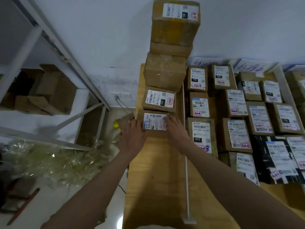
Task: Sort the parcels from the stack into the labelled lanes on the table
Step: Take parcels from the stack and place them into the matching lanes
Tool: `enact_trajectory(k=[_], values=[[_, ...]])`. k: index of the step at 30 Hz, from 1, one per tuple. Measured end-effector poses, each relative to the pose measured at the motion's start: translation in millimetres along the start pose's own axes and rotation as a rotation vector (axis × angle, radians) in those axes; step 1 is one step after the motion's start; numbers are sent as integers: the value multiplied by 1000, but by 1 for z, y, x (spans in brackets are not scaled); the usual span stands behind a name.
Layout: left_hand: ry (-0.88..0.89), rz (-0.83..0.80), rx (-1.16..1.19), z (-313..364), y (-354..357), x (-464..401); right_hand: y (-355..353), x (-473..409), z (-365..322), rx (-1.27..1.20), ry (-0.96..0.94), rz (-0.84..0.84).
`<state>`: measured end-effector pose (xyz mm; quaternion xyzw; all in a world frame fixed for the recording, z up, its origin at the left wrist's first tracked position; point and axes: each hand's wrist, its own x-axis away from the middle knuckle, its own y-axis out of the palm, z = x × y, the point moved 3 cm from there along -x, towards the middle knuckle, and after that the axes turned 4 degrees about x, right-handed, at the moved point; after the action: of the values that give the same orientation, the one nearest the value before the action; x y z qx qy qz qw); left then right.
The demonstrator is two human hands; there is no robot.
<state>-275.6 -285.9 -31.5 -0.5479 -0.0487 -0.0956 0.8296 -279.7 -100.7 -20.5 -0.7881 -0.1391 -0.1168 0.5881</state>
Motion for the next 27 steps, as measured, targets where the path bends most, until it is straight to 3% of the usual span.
enact_trajectory(k=[8,11,15,20,27], values=[[-78,14,179,-25,5,6,16,24,-13,58,-12,139],[-220,62,334,-37,11,16,32,42,-21,-47,31,115],[-378,-1,527,-48,29,25,50,51,-20,-223,173,91],[-340,-52,554,-43,34,35,67,52,-18,-518,349,-79],[-205,-51,473,-30,2,37,48,54,-14,-587,311,-19]])
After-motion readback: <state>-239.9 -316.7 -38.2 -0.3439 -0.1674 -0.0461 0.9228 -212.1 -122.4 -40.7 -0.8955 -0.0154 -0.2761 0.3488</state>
